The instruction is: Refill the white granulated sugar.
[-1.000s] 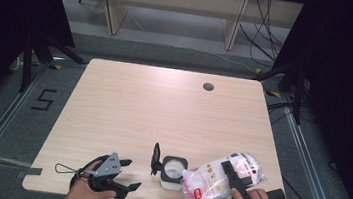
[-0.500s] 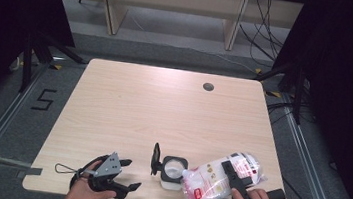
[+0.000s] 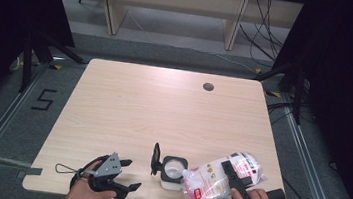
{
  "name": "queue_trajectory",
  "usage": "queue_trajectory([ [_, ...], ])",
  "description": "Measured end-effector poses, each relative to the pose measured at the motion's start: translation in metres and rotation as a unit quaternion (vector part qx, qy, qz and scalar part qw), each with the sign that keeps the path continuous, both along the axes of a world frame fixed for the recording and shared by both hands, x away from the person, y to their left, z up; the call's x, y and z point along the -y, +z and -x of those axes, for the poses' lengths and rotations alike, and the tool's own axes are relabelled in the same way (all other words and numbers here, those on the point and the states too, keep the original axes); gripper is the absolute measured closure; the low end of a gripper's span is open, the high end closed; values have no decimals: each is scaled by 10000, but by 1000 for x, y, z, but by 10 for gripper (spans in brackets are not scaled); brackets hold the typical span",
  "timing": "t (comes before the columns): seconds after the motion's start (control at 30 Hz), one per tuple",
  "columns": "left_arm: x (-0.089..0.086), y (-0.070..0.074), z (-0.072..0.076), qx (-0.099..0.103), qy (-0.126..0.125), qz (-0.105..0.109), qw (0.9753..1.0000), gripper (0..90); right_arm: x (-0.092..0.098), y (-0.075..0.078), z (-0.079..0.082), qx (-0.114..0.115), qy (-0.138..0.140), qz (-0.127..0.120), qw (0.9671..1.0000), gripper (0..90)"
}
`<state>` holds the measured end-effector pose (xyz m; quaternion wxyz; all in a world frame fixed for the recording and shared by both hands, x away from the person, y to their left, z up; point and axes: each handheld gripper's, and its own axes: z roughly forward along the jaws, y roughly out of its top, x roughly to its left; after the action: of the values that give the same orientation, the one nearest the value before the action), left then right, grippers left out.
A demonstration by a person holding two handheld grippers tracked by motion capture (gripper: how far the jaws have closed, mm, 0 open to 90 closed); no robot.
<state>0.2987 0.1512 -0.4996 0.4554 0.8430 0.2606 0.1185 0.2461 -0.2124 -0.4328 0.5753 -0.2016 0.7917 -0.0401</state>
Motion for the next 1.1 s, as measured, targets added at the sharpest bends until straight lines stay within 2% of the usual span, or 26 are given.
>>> queue_trajectory([
  [0.07,0,0,-1,59,-62,-19,10000,197,-1,0,-1,7,42,66,10000,428],
  [0.1,0,0,0,15,-10,-2,10000,198,-1,1,-1,9,64,80,9999,428],
  [0.17,0,0,0,2,7,-1,10000,198,0,0,1,-2,-33,-38,10000,429],
  [0.2,1,0,0,-7,-17,74,10000,198,0,0,1,-2,-56,-26,10000,429],
  [0.23,0,0,0,10,-12,-17,10000,197,1,-1,1,13,-93,-54,9999,429],
  [0.27,1,0,1,-9,4,79,10000,198,1,0,1,4,-93,-40,9999,429],
  [0.3,0,0,0,19,-21,44,10000,198,0,2,0,13,42,76,10000,429],
  [0.37,0,0,0,13,-3,-15,10000,198,0,1,-1,17,22,61,10000,429],
  [0.43,0,0,0,59,13,-10,10000,198,0,1,0,22,11,51,10000,429],
  [0.6,0,0,0,13,1,27,10000,197,-1,2,0,33,26,88,10000,429],
  [0.7,0,0,-1,96,-60,4,9999,198,-1,3,0,17,49,129,9999,430],
  [0.73,0,0,0,19,35,34,10000,198,-1,3,0,55,50,119,9999,430],
  [0.8,0,0,0,38,18,20,10000,198,-1,3,0,51,65,179,9998,430],
  [0.87,0,0,0,50,-5,17,10000,198,-1,3,0,42,69,91,9999,430],
  [1.1,0,0,0,45,17,23,10000,198,-2,3,0,100,59,191,9997,431],
])
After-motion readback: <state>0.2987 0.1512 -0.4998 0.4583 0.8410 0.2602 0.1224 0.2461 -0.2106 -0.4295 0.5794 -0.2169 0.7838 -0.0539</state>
